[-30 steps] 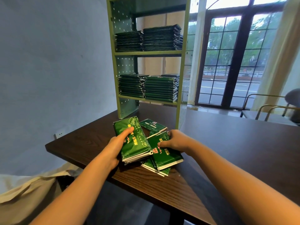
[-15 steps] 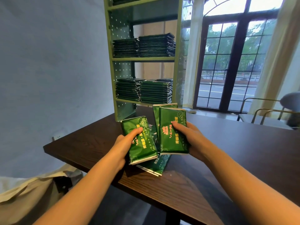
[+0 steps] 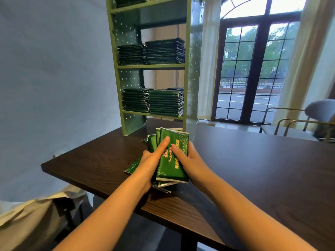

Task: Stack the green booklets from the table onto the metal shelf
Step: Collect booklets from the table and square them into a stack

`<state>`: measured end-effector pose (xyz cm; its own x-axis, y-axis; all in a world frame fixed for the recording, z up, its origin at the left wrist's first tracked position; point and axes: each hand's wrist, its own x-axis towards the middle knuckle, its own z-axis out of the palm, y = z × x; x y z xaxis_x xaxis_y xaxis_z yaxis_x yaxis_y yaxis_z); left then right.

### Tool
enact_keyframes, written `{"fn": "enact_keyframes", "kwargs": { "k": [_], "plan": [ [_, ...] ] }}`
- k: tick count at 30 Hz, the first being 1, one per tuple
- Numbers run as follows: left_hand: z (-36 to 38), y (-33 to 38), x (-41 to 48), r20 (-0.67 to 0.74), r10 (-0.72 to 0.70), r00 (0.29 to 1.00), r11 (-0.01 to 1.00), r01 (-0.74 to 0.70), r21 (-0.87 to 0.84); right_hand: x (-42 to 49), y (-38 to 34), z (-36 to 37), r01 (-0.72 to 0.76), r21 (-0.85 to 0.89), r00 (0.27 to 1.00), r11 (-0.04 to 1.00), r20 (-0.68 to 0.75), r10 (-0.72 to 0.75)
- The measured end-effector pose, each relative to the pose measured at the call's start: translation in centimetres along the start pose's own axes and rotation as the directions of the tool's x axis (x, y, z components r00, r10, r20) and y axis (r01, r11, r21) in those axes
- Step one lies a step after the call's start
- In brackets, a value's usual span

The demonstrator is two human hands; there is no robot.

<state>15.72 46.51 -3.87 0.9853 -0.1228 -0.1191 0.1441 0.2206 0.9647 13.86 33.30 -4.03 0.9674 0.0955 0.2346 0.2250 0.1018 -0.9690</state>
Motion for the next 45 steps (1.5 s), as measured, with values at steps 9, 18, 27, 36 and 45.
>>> {"fn": "enact_keyframes", "kwargs": {
  "k": [9,18,27,36,45],
  "plan": [
    [-2.5,1.6,0.5,0.052,0.059,0.997,0.998,-0.061,0.027,2.2,-0.6,2.5,-0.025,-0.019,0.988,1.000,0.149,0.027],
    [-7.5,2.2,2.5,-0.110,0.090,0.990,0.985,-0.105,-0.140,7.7,0.8,0.0,-0.118,-0.448,0.979,0.886,-0.204,0.027],
    [-10.8,1.3,4.8,-0.188,0.159,0.969,0.943,-0.205,-0.260,9.8,5.0,-1.4,-0.314,-0.842,0.937,0.440,-0.200,0.286],
    [-11.8,0.3,4.9,-0.121,0.151,0.981,0.916,-0.184,-0.356,9.1,0.6,0.3,-0.199,-0.528,0.979,0.825,-0.146,0.143],
    [-11.6,-0.1,4.9,-0.145,0.174,0.974,0.937,-0.209,-0.281,6.0,-4.7,0.0,-0.133,-0.943,0.972,0.305,-0.064,0.226]
  ]
}}
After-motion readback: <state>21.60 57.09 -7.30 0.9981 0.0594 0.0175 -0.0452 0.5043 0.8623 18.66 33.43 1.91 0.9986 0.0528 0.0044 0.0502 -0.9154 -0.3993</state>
